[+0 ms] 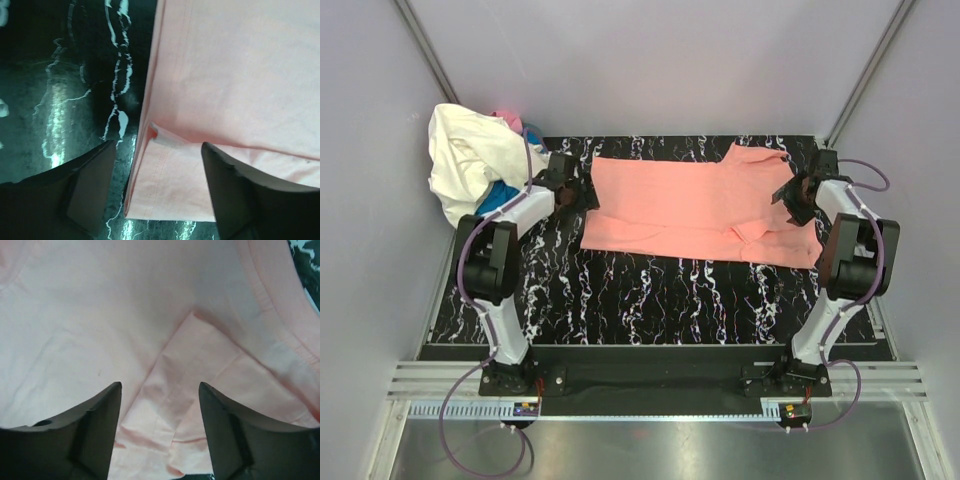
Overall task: Fold and stack the t-shirts
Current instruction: Fold the tshirt
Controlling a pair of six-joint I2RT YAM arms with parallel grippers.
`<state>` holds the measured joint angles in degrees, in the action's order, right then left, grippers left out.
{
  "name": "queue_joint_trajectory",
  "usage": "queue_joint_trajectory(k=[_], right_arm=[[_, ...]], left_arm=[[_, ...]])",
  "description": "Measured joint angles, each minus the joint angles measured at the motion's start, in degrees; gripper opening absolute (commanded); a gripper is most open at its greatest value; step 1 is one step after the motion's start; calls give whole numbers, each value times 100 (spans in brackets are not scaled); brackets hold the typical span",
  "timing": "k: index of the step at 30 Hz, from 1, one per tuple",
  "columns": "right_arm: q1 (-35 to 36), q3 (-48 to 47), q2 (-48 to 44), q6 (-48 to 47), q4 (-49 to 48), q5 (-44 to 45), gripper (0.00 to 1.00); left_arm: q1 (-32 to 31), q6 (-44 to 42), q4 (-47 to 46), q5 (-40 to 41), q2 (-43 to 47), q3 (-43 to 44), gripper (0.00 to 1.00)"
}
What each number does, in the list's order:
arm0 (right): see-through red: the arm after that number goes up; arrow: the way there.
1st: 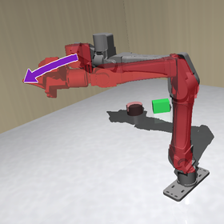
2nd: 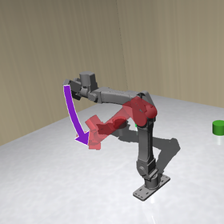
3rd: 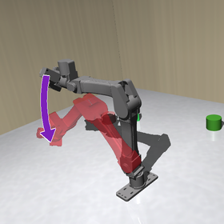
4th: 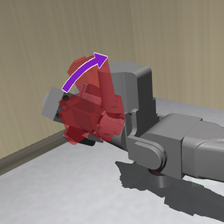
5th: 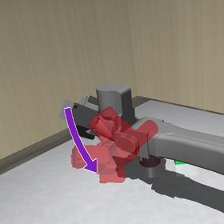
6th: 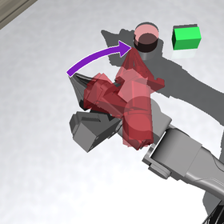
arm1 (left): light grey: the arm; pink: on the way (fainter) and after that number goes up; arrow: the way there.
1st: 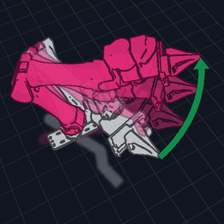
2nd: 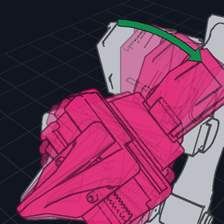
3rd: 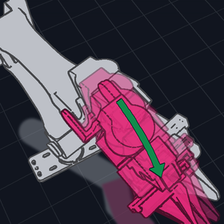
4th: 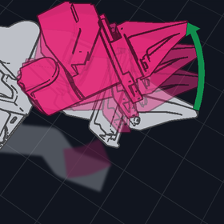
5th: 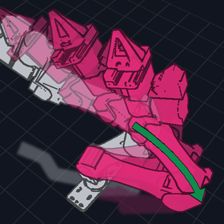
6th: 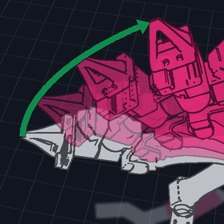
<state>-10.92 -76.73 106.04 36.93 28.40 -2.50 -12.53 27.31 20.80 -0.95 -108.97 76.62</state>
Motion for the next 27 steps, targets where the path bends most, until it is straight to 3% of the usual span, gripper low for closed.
queue_joint_trajectory(k=[1,3,7,12,19,23,27], right_arm=[[0,-173,170,-22,42,63,79],[0,-337,299,-48,114,212,81],[0,-278,44,-59,199,470,85],[0,678,-1388,-66,140,651,88],[-2,2640,-3156,39,-435,398,92],[-4,3602,-3407,155,-584,188,93],[-68,3873,-3366,219,-748,37,92]], left_arm=[[-33,-20,31,107,72,11,90],[-87,-52,131,367,319,-22,99],[-293,-50,44,776,1349,-586,99],[-402,72,-385,835,2522,-1825,99],[-341,310,-859,511,2100,-2852,96],[-341,448,-1239,260,1871,-3075,96],[-341,553,-1591,131,1753,-3075,88]])
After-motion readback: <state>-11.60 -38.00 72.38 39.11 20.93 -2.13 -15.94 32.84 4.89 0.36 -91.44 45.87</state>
